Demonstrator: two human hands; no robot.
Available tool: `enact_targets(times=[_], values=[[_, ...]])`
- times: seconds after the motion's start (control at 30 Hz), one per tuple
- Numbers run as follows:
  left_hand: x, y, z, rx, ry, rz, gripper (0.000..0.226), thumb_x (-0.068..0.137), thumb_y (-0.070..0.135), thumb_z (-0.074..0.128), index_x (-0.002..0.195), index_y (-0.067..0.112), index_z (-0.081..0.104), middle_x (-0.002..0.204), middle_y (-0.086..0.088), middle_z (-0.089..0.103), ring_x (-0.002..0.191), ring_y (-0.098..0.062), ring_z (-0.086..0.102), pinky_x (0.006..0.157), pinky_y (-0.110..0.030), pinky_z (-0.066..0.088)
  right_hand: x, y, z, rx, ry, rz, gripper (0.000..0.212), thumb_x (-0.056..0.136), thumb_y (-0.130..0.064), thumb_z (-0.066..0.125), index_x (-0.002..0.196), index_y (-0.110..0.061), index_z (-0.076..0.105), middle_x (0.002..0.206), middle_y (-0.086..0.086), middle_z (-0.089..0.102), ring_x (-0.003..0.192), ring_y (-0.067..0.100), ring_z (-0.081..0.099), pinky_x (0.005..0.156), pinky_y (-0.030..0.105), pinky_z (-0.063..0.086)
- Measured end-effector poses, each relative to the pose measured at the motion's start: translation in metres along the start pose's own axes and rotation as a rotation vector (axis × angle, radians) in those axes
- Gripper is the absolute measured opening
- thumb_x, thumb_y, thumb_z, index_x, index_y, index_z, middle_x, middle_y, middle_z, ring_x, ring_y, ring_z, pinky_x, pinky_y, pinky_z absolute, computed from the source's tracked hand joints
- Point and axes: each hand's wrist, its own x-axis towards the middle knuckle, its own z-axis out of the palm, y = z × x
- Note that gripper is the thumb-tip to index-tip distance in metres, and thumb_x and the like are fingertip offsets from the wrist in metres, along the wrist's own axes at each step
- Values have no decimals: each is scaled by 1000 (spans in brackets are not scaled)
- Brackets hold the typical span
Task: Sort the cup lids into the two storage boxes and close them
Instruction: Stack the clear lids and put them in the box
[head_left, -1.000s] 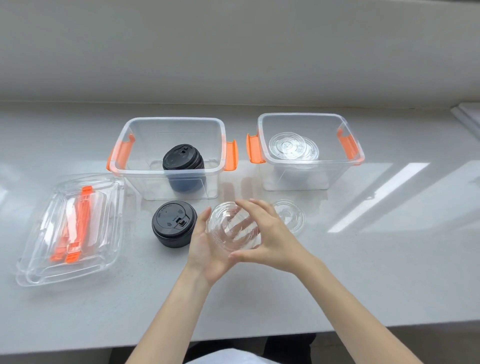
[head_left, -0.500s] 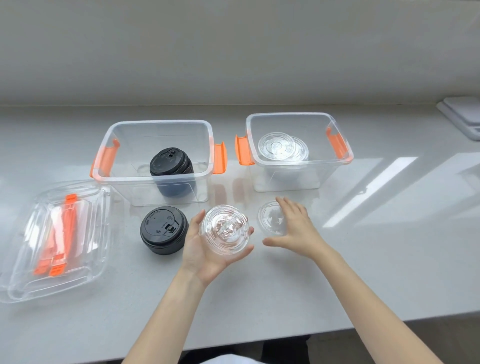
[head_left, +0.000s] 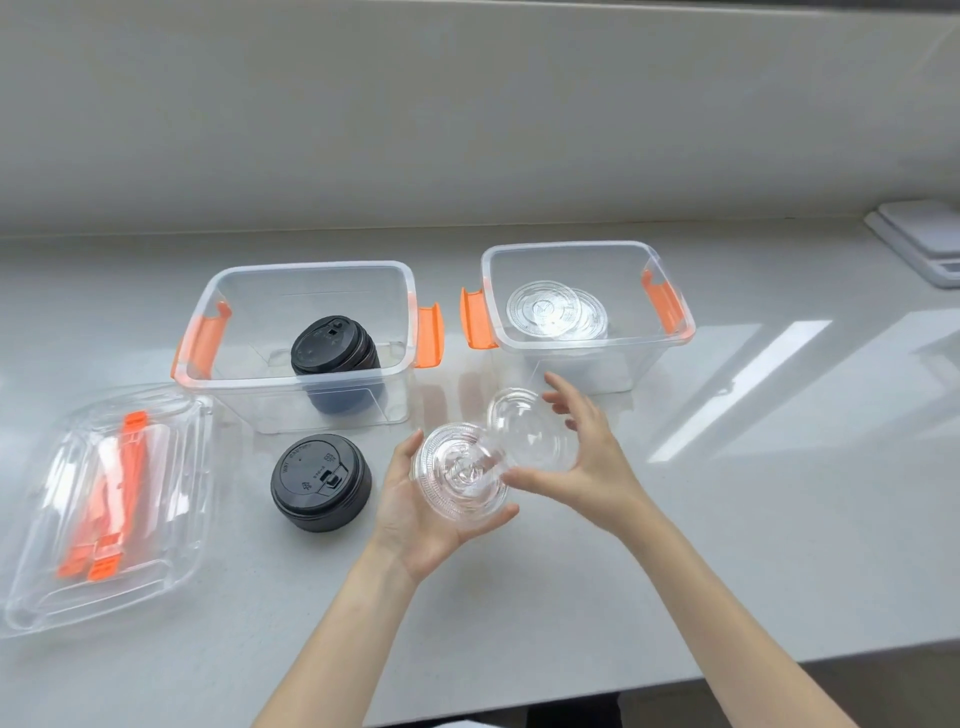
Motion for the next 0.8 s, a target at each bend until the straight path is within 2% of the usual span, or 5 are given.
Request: enact_targets(times=[0.1,0.33,0.53,0.67,0.8], values=[[8,-4,12,-44,-43,-49,61,76,53,50,120,11,58,137,-18,49,112,-38,57,95,-55,43,-8,-19,1,-77,-88,-116,101,52,-40,83,133,-46,21,123,-25,38,121,3,34,98,2,24],[21,-13,36,-55,-143,-90,74,75,53,54,135,11,42,129,-20,54,111,-36,59,94,-47,48,-13,-23,-9,-222,-132,-164,103,56,-44,80,141,-29,24,135,-15,36,127,5,28,111,28,27],[24,-9,64,21,-262,-81,61,73,46,59,122,9,52,134,-19,45,122,-38,48,104,-56,36,-4,-33,-44,-42,-86,-85,86,56,-54,74,127,-55,25,128,-35,34,124,-8,30,94,0,26],[39,13,96,176,-302,78,55,71,49,56,112,14,63,119,-14,64,113,-32,58,100,-59,35,23,-41,-77,67,152,26,39,82,-36,62,120,-32,51,118,-9,56,104,0,53,90,20,42],[64,40,136,277,-293,238,45,77,46,47,101,15,67,102,-6,70,99,-19,64,95,-36,45,57,-52,-97,245,138,173,22,88,-22,56,109,-14,59,91,1,64,64,8,64,63,27,55]])
